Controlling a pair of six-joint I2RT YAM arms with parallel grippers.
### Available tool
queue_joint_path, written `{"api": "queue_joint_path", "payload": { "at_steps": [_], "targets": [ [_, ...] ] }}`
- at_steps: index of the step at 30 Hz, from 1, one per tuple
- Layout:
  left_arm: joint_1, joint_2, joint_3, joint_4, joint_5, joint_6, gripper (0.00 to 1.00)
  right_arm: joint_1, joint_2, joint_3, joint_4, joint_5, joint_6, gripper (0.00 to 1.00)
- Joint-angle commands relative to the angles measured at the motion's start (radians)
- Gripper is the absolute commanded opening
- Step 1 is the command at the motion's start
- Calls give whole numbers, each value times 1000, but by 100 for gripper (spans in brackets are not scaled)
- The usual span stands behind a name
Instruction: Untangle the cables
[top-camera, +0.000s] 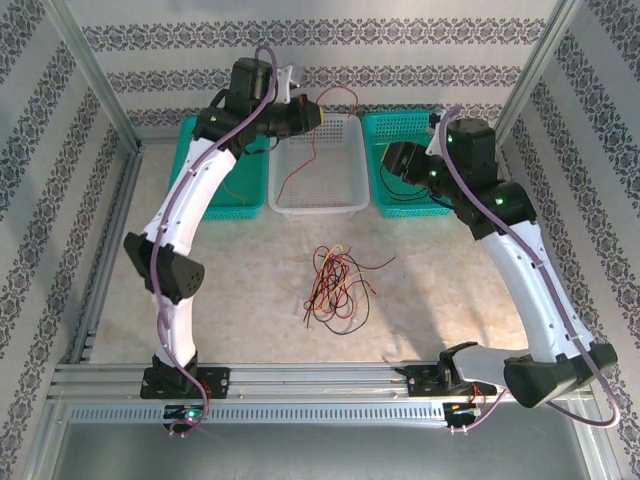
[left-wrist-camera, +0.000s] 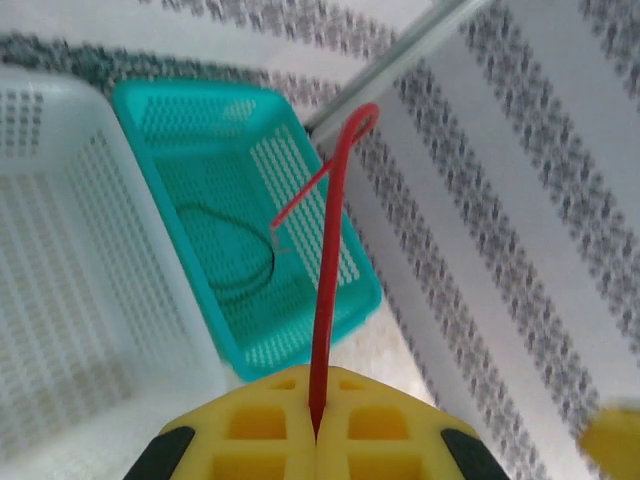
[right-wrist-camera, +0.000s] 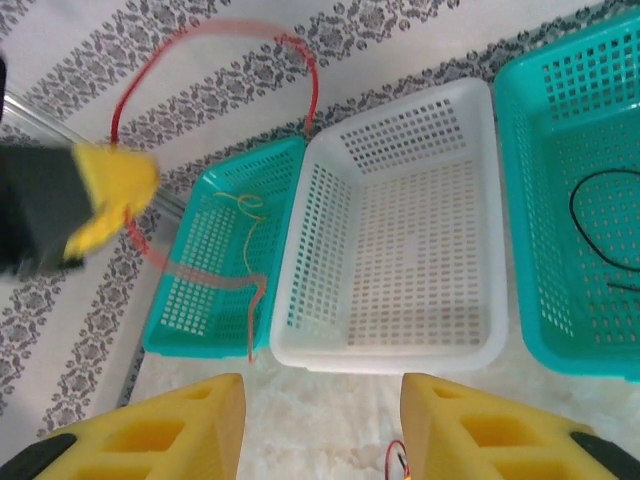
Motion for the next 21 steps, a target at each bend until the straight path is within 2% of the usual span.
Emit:
{"api": "queue_joint_path", "payload": {
  "at_steps": [1, 7, 8, 9, 10, 12, 16, 21],
  "targets": [
    [30, 121, 118, 86, -19, -110, 0, -10, -53, -70, -25, -14, 5, 46],
    [81, 286, 149, 267, -54, -250, 0, -15, -155, -218, -46, 3, 28, 45],
    [86, 310, 148, 291, -57, -270, 10, -17, -173, -236, -53, 8, 31, 45],
    [87, 331, 148, 310, -57, -284, 26, -19, -188, -254, -59, 11, 33, 45],
    [87, 345, 147, 315, -58, -296, 37, -20, -202, -266, -65, 15, 35, 45],
    [84, 363, 141, 324, -49, -310, 47, -23, -224, -286, -81, 24, 33, 45],
    [74, 315, 80, 325, -78, -289, 55, -24, -244, -315, -92, 21, 32, 45],
    [63, 174, -59, 263, -144, -207, 55, -22, -228, -341, -68, -31, 55, 45]
  ]
}}
